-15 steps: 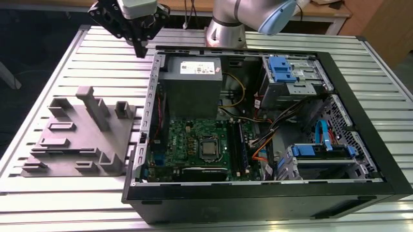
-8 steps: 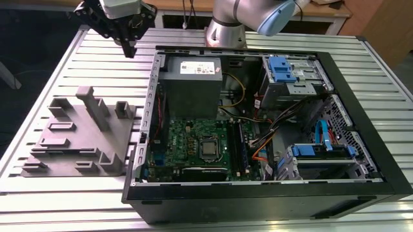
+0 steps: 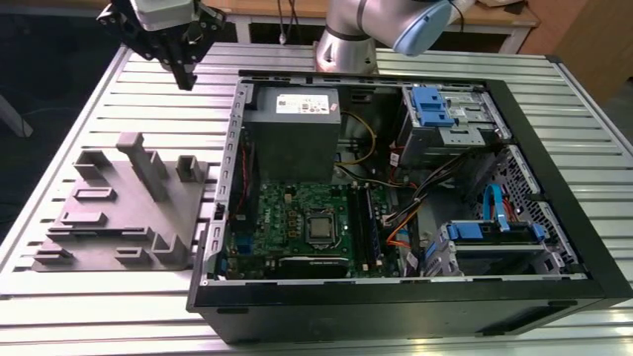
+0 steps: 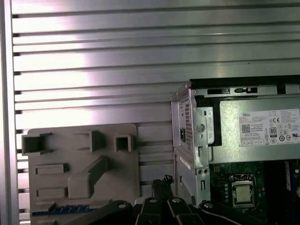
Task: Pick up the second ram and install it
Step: 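Reach for the second ram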
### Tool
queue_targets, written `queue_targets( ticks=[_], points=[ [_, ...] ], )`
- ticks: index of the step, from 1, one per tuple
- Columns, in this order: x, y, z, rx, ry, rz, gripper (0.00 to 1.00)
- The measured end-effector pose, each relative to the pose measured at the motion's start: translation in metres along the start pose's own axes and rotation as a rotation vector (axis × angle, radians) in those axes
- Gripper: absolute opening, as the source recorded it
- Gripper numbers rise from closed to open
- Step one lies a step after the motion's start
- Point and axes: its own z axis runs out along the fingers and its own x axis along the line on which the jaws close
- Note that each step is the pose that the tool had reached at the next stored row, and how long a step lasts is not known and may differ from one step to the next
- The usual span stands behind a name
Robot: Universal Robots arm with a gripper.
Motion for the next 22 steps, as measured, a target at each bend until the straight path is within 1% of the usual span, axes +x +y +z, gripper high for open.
queue_targets(
  ticks=[5, 10, 14, 20, 22],
  points=[
    [0.0099, -0.0027, 0.0006, 0.0001, 0.0, 0.0, 0.07],
    [0.022, -0.0055, 0.0013, 0.0, 0.0, 0.0, 0.07],
    [0.0347, -0.0074, 0.002, 0.0, 0.0, 0.0, 0.07],
    [0.0565, -0.0099, 0.003, 0.0001, 0.0, 0.0, 0.07],
    [0.0618, -0.0108, 0.0035, 0.0001, 0.0, 0.0, 0.07]
  ],
)
